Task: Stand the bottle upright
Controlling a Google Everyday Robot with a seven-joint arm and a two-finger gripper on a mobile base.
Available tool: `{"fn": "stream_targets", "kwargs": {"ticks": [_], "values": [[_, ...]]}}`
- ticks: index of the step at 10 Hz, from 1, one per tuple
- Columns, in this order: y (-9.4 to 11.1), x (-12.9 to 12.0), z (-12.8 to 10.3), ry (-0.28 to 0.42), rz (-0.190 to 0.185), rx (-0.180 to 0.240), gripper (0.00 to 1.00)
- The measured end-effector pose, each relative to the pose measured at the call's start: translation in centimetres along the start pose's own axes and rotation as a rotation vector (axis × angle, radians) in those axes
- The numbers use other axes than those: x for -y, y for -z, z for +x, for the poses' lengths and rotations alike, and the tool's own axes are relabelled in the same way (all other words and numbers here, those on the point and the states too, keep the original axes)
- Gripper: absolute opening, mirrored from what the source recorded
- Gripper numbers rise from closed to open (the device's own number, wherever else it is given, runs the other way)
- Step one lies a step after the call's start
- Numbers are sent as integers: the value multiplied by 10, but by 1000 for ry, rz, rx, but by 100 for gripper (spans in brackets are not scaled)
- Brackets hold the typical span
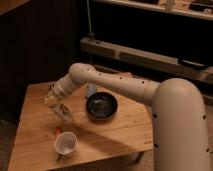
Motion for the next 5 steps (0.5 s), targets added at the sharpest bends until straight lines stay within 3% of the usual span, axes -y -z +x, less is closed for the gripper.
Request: {"fn": "stream_targets", "kwargs": {"ticks": [5], "values": [[-4, 0, 7, -10, -6, 5, 28]]}}
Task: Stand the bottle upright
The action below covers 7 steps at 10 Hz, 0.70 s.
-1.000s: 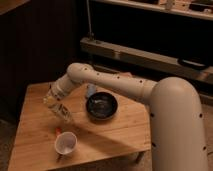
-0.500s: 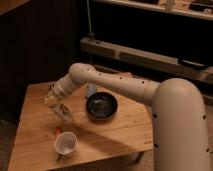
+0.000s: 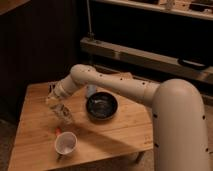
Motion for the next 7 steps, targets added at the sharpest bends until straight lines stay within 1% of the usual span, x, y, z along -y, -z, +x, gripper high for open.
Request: {"fn": "stream_targets", "kwargs": {"ticks": [1, 2, 3, 4, 5, 7], "values": [[0, 0, 1, -1, 0, 0, 29], [0, 0, 1, -1, 0, 0, 35], [1, -1, 3, -1, 1, 1, 47], [2, 0, 3, -1, 2, 1, 54], [2, 0, 3, -1, 3, 2, 56], [2, -1, 1, 1, 2, 3, 56]]}}
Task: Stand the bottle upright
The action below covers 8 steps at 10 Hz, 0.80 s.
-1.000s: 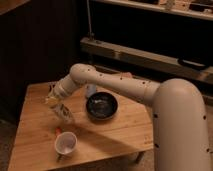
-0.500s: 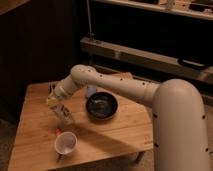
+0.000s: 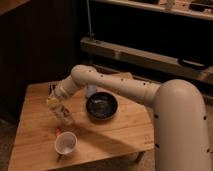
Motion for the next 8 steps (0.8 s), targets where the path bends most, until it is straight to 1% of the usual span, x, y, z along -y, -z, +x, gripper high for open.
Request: {"fn": "stream_targets", "kwargs": {"ticks": [5, 7, 8], "values": [[-1, 0, 1, -2, -2, 3, 57], [0, 0, 1, -1, -1, 7, 72], [0, 0, 1, -2, -1, 7, 75]]}}
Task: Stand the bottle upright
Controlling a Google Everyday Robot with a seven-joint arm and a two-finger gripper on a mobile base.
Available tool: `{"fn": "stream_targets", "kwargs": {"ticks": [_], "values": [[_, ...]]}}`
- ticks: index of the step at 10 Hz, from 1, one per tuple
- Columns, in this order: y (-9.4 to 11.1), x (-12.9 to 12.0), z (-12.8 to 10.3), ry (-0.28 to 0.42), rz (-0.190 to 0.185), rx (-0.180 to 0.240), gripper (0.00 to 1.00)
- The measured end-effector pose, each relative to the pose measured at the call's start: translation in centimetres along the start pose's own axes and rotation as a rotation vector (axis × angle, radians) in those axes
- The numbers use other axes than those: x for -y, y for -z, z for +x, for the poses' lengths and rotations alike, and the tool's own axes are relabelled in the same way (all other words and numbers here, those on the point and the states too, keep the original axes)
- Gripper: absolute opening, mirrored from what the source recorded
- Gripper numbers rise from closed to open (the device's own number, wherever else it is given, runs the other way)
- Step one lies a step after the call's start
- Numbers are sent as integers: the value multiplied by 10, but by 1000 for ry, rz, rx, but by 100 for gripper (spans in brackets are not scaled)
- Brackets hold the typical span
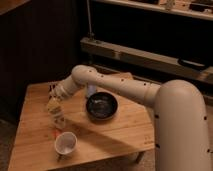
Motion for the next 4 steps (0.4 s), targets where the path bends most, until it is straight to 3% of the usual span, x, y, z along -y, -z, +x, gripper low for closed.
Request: {"fn": "stream_targets", "kwargs": {"ticks": [4], "values": [[-1, 0, 0, 0, -1, 0, 75]]}}
